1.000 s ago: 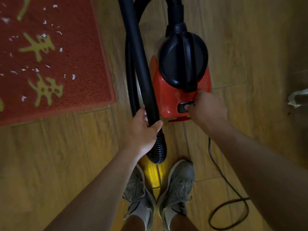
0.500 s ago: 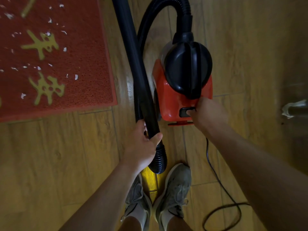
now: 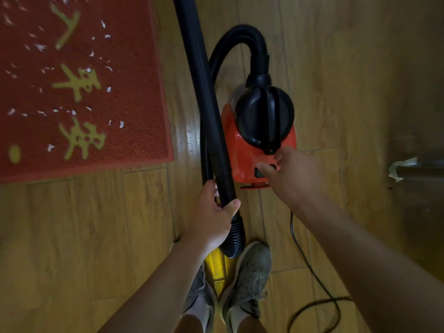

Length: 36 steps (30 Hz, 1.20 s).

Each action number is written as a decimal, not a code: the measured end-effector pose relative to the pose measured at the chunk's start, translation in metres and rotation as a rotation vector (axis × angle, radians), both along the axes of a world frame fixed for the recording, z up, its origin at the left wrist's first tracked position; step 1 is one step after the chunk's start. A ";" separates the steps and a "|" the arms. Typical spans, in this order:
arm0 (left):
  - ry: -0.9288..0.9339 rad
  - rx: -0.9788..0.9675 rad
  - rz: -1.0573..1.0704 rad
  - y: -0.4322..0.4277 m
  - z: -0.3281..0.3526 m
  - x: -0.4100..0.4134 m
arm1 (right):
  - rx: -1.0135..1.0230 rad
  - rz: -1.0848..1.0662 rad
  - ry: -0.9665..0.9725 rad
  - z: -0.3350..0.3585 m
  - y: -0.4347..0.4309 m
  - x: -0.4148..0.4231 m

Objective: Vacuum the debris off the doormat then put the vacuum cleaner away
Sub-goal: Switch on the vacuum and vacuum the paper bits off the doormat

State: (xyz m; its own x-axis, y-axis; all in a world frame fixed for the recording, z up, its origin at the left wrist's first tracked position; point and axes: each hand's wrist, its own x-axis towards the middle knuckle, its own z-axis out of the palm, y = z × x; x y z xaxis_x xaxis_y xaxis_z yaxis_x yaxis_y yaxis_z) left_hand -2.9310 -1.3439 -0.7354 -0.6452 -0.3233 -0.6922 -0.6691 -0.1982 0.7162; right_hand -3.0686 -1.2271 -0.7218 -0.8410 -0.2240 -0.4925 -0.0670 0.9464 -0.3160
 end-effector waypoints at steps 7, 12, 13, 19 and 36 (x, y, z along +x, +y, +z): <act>0.012 0.077 0.044 -0.008 0.018 0.008 | -0.124 0.078 0.063 0.043 -0.044 -0.008; 0.035 0.112 0.067 -0.015 0.026 0.014 | -0.321 0.072 -0.057 0.055 -0.083 -0.007; 0.043 0.123 0.074 -0.016 0.027 0.015 | -0.343 0.075 -0.100 0.056 -0.090 -0.005; 0.070 0.130 0.072 -0.024 0.030 0.020 | -0.436 0.065 -0.271 0.053 -0.120 0.012; 0.120 0.059 0.381 -0.137 0.064 0.010 | -0.443 0.122 -0.243 0.070 -0.145 0.033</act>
State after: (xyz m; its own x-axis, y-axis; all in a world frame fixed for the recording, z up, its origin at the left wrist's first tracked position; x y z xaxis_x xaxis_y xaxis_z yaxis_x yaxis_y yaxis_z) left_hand -2.9213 -1.4809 -0.6717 -0.5643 -0.5169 -0.6437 -0.4524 -0.4586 0.7649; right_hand -3.0351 -1.3723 -0.6521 -0.6693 -0.5444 -0.5056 -0.0433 0.7079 -0.7049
